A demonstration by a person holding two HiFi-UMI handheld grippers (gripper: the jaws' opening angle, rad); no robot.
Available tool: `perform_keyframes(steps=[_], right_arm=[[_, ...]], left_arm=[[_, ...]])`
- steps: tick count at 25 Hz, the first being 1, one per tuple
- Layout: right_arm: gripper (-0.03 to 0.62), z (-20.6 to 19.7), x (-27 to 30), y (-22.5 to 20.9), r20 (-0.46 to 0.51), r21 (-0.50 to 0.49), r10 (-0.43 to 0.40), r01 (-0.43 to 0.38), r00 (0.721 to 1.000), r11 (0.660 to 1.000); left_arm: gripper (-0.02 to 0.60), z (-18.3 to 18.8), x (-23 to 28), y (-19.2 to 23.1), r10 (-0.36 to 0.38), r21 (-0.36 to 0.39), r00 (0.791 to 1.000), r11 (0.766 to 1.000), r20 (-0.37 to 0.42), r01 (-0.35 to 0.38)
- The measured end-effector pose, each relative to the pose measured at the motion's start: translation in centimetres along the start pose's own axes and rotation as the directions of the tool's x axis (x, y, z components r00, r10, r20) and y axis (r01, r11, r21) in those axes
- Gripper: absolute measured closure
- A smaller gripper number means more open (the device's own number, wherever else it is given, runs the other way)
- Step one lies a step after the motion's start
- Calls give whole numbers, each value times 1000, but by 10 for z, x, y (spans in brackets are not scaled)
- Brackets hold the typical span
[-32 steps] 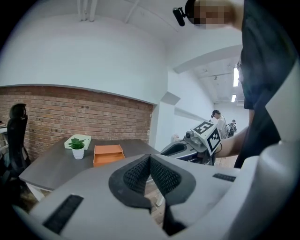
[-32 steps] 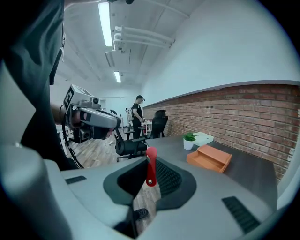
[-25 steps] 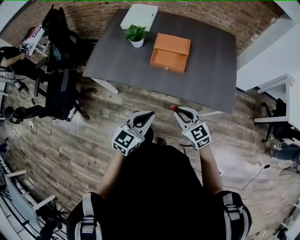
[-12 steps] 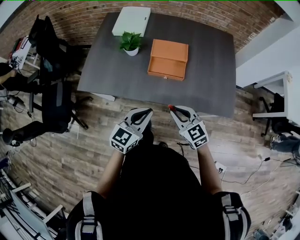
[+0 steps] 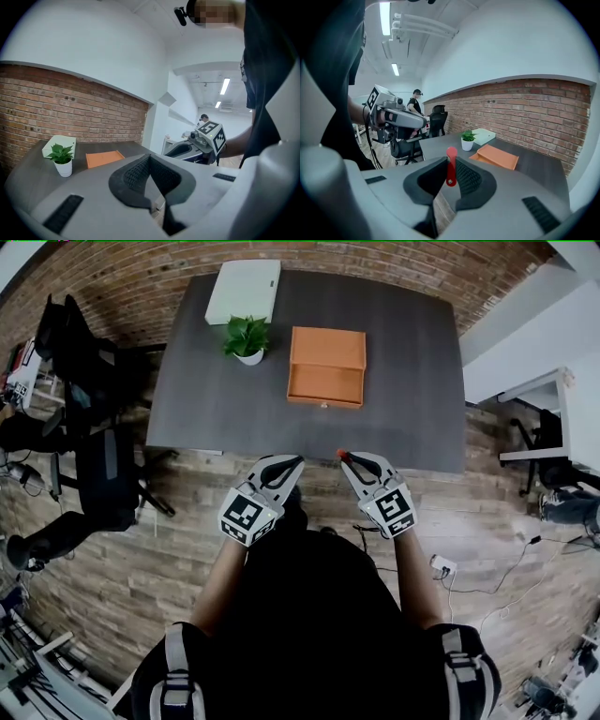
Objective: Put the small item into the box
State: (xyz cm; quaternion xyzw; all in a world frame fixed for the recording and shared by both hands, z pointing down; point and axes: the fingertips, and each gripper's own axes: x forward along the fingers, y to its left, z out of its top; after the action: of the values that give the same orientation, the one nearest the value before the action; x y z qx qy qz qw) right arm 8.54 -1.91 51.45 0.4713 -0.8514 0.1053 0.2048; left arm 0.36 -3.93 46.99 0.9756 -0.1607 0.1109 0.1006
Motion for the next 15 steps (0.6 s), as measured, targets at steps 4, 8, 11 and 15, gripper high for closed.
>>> perform_keyframes(steps=[4, 8, 11, 15], right_arm=[[528, 6, 8, -8, -2, 2, -32, 32, 999, 999], [528, 13, 21, -14, -1, -9, -53, 53, 999, 999], [528, 20, 30, -26, 1, -29, -88, 88, 996, 996], [528, 31, 35, -37, 11, -43, -128, 128, 992, 991]], left_arm=[[558, 5, 3, 14, -21, 10, 1000, 1000, 5, 21], [558, 10, 2, 30, -36, 22, 999, 999, 11, 36], [558, 14, 1, 41, -47, 36, 999, 998, 16, 46], [558, 15, -7, 53, -55, 36, 998, 998, 23, 54]])
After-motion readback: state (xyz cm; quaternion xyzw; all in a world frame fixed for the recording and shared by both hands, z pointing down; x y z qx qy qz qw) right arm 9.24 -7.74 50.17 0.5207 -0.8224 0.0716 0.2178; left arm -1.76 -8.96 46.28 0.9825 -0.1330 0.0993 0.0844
